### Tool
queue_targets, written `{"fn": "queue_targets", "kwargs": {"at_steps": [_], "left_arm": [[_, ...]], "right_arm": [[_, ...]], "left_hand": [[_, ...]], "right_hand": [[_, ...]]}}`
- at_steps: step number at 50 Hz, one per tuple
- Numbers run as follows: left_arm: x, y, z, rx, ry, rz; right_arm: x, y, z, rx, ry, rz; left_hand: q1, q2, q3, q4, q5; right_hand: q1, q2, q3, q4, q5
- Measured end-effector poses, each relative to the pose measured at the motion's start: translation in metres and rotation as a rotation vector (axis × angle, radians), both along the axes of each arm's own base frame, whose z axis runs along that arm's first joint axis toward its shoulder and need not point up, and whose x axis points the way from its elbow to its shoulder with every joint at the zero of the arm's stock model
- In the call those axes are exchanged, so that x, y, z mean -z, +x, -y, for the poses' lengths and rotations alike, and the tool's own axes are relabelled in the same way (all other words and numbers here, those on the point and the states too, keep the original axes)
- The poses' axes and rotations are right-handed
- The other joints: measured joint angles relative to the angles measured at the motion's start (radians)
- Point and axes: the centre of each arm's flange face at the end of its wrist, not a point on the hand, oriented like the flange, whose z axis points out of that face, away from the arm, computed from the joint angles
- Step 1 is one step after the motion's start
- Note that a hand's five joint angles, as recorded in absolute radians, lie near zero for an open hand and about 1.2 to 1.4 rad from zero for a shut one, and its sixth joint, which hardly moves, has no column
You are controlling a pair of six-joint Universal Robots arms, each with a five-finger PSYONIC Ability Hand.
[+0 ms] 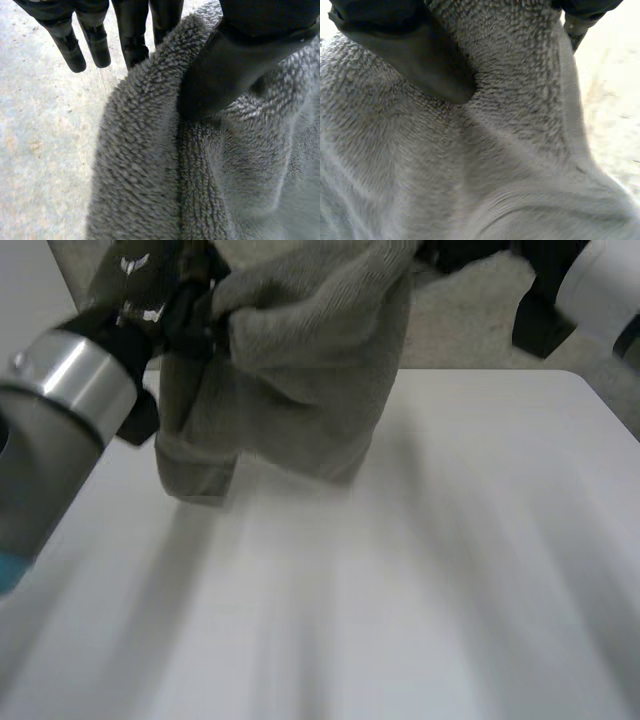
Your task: Fold the towel.
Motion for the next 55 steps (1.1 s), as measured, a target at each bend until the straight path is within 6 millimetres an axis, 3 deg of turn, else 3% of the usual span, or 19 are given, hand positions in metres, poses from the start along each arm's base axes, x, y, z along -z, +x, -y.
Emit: {"fn": "queue_targets", "kwargs": {"at_steps": [3,6,8,10,15,18,21,27,31,42,55], "left_arm": [[0.028,0.009,-0.011,-0.008,0.031,0.013],[0.070,0.020,-0.023,-0.019,0.088,0.047],[0.095,0.026,-0.030,-0.025,0.132,0.076],[0.117,0.032,-0.038,-0.029,0.177,0.110],[0.144,0.040,-0.047,-0.044,0.229,0.200],[0.145,0.044,-0.043,-0.062,0.221,0.242],[0.138,0.047,-0.034,-0.085,0.184,0.274],[0.119,0.044,-0.014,-0.079,0.109,0.279],[0.117,0.036,-0.004,-0.036,0.097,0.280],[0.155,0.002,-0.004,0.148,0.206,0.372],[0.192,-0.002,0.009,0.171,0.147,0.637]], "right_arm": [[0.030,0.008,-0.023,-0.048,0.005,-0.073],[0.080,0.015,-0.050,-0.100,0.029,-0.215],[0.109,0.017,-0.065,-0.128,0.040,-0.312],[0.143,0.017,-0.082,-0.162,0.051,-0.442],[0.187,0.009,-0.103,-0.206,0.053,-0.685],[0.189,0.006,-0.102,-0.186,0.053,-0.743],[0.178,0.004,-0.093,-0.119,0.060,-0.731],[0.156,-0.008,-0.067,0.021,0.116,-0.615],[0.155,-0.016,-0.056,0.072,0.163,-0.567],[0.189,-0.023,-0.063,0.043,0.205,-0.581],[0.214,-0.004,-0.064,-0.091,0.021,-0.729]], "left_hand": [[-0.203,-0.217,0.000,0.000,-0.212],[-0.683,-0.688,0.000,0.000,-0.702],[-0.808,-0.815,0.000,0.000,-0.849],[-0.870,-0.902,0.000,0.000,-0.952],[-0.912,-0.944,0.000,0.000,-1.015],[-0.923,-0.954,0.000,0.000,-1.025],[-0.923,-0.957,0.000,0.000,-1.026],[-0.923,-0.960,0.000,0.000,-1.026],[-0.923,-0.960,0.000,0.000,-1.026],[-0.923,-0.960,0.000,0.000,-1.025],[-0.923,-0.960,0.000,0.000,-1.022]], "right_hand": [[0.002,0.000,0.000,0.000,0.000],[0.004,0.001,0.000,0.000,0.000],[-0.021,-0.014,0.000,0.000,-0.029],[-0.157,-0.138,0.000,0.000,-0.158],[-0.597,-0.573,0.000,0.000,-0.627],[-0.810,-0.783,0.000,0.000,-0.866],[-1.033,-1.008,0.000,0.000,-1.104],[-1.093,-1.053,0.000,0.000,-1.106],[-1.093,-1.053,0.000,0.000,-1.106],[-1.097,-1.053,0.000,0.000,-1.106],[-1.098,-1.053,0.000,0.000,-1.106]]}}
